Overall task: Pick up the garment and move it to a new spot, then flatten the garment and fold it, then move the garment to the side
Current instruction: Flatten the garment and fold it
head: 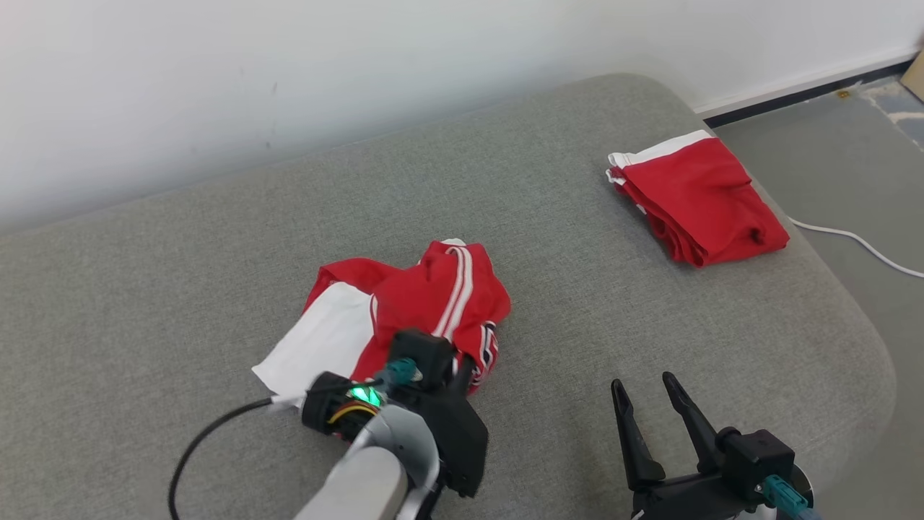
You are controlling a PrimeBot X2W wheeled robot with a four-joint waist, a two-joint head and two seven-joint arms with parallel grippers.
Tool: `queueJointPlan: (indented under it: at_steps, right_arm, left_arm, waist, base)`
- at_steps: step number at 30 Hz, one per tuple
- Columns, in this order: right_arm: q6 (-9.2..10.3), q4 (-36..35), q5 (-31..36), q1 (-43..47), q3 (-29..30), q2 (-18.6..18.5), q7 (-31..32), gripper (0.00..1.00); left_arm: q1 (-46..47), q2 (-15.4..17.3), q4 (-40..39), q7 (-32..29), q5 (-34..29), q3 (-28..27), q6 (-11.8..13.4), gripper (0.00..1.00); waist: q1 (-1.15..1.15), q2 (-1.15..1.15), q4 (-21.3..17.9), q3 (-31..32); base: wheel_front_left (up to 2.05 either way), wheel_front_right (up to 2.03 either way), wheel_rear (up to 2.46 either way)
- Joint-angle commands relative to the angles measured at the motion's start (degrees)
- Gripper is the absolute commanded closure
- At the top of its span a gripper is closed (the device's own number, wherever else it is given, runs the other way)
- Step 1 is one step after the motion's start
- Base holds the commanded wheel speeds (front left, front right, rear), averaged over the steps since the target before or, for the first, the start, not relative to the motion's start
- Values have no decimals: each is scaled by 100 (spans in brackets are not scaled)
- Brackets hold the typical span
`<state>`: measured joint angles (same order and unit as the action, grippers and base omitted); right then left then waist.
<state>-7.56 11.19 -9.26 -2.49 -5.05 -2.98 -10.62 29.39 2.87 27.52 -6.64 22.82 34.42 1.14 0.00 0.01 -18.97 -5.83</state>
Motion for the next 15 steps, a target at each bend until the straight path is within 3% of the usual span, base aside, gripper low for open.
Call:
queueJointPlan:
  at_steps: [1,2,3,15]
  right_arm:
    - [12,23,-25,-35,22,17,-34,0]
    - [12,28,-20,-26,39,17,-45,0]
    - [12,36,-10,-15,62,17,-52,0]
    - [12,47,33,89,172,19,-69,0]
  left_arm:
    - [-42,4,41,81,218,278,96,91]
    - [-17,2,54,109,307,403,133,9]
    - [4,4,56,115,430,503,170,0]
    - [130,82,-399,-24,770,860,330,0]
  waist:
    - [0,-1,-4,-16]
    - [0,-1,7,-20]
    - [0,-1,24,-24]
    - [0,-1,312,41]
  base:
    - [0,0,0]
    - [0,0,0]
    - [0,0,0]
    - [0,0,0]
